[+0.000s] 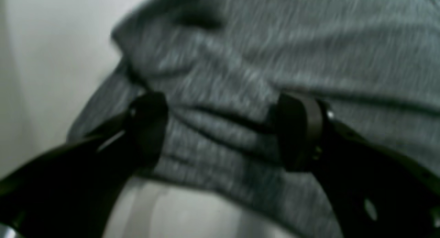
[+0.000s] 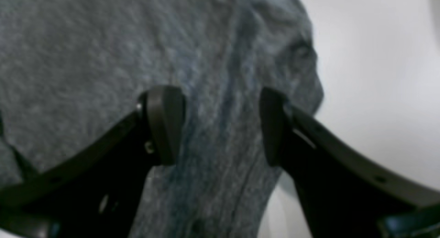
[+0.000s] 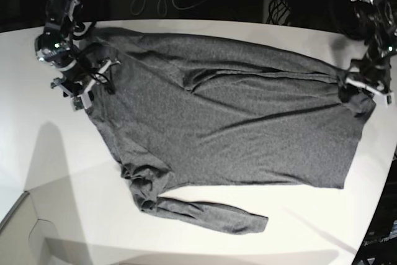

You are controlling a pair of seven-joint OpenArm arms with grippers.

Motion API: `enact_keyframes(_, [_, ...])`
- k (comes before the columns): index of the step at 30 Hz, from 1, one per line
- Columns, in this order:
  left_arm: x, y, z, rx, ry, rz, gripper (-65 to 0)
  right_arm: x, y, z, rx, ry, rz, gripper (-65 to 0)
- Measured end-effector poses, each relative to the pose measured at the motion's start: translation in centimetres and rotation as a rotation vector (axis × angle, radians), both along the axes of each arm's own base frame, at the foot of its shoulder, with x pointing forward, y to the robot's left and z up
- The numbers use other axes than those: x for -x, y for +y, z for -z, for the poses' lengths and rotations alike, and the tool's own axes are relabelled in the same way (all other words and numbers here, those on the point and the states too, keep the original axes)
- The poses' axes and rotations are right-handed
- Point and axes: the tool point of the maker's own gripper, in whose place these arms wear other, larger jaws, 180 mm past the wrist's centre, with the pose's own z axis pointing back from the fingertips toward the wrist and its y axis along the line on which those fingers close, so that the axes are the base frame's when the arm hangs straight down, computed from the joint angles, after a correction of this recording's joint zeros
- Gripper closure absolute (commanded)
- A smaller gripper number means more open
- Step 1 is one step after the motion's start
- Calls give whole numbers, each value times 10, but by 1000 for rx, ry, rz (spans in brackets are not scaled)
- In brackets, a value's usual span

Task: Layout the t-shirt on the table in an organized manner, then fold the t-shirt properly
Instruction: 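Pull the held shirt edge with both grippers to stretch it flat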

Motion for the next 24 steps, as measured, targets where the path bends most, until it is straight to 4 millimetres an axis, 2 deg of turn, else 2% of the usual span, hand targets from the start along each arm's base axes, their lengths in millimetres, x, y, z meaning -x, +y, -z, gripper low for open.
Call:
enact_keyframes(8, [24, -6, 6, -8, 9, 1, -481, -1, -19, 6, -18, -6, 20, -361])
enact_keyframes(11, [29, -7, 7, -9, 9, 3, -481, -2, -33, 4, -30, -38, 70, -361])
enact_keyframes(13, [32, -13, 6, -8, 8, 5, -481, 3, -46, 4, -26, -54, 106, -361])
enact_keyframes(20, [47, -36, 4, -9, 36, 42, -481, 14, -73, 4, -2, -59, 149, -361])
enact_keyframes(24, [55, -41, 4, -10, 38, 51, -481, 14, -73, 4, 0, -61, 150, -361])
